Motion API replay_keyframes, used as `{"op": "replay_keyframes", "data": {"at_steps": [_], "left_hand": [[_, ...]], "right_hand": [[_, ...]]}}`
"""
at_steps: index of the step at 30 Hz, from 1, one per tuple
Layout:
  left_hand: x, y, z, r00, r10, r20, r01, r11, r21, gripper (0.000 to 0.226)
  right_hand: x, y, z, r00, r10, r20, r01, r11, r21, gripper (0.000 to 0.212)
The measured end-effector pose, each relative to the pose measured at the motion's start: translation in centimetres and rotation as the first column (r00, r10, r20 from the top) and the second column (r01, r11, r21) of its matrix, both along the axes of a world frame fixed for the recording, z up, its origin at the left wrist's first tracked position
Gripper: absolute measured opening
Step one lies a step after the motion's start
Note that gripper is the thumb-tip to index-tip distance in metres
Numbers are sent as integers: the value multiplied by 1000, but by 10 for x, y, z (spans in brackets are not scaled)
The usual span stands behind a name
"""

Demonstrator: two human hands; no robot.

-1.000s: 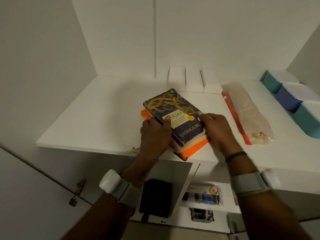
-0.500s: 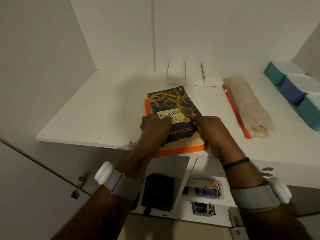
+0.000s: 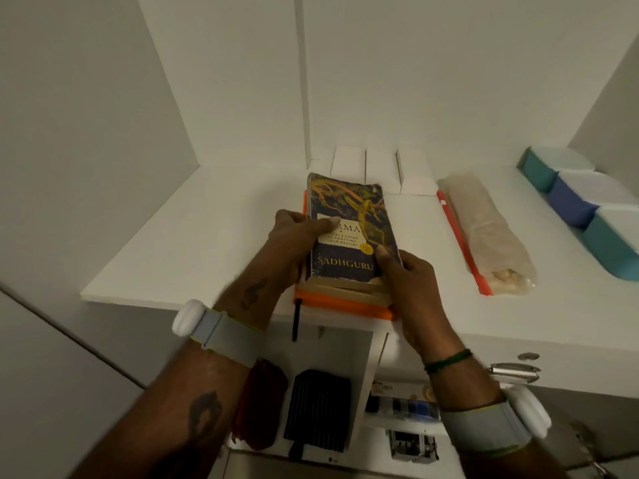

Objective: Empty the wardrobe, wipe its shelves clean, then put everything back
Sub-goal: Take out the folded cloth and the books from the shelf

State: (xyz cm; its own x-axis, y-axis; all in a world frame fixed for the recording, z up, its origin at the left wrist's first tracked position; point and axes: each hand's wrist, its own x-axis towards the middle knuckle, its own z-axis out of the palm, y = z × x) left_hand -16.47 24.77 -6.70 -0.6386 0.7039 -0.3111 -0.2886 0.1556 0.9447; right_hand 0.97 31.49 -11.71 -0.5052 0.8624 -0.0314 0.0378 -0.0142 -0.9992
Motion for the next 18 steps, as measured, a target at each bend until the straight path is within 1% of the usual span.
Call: {"op": "replay_keyframes", "data": {"at_steps": [2, 3, 4, 6, 8, 10, 12, 13, 15, 18], "left_hand": [[1, -4, -3, 999, -7, -35, 10, 996, 84, 56], [0, -4, -1, 998, -7, -68, 16, 991, 137, 57], [-2, -4, -3, 996, 5, -92, 13, 982, 189, 58], [-7, -1, 2, 982, 22, -189, 37, 953, 300, 59], [-11, 2, 10, 956, 27, -291, 89, 921, 379, 51], [-16, 5, 4, 920, 26, -391, 144, 905, 400, 42], [-18, 3, -4, 872, 33, -489, 178, 908, 378, 41], [-16, 1, -14, 855, 16, -519, 191, 920, 343, 44], [-14, -2, -27, 845, -3, -534, 200, 929, 310, 50], [-11, -3, -40, 800, 48, -599, 183, 930, 320, 51]], "right_hand": [[-1, 7, 1, 998, -9, -64, 10, 1000, 25, 24], [-3, 12, 6, 997, -21, -70, 26, 998, 62, 29], [-4, 17, 8, 999, -33, -40, 37, 993, 110, 35], [-8, 30, 19, 998, -67, -10, 67, 958, 278, 42], [-12, 41, 31, 996, -72, -52, 88, 892, 444, 41], [-17, 48, 28, 998, -51, -38, 63, 859, 508, 48], [-18, 45, 16, 1000, -12, -27, 24, 859, 512, 58], [-16, 41, 7, 999, 21, -31, -4, 876, 483, 61], [-14, 32, -1, 995, 83, -45, -56, 902, 428, 63], [-18, 26, 1, 990, 115, -80, -82, 938, 336, 64]]}}
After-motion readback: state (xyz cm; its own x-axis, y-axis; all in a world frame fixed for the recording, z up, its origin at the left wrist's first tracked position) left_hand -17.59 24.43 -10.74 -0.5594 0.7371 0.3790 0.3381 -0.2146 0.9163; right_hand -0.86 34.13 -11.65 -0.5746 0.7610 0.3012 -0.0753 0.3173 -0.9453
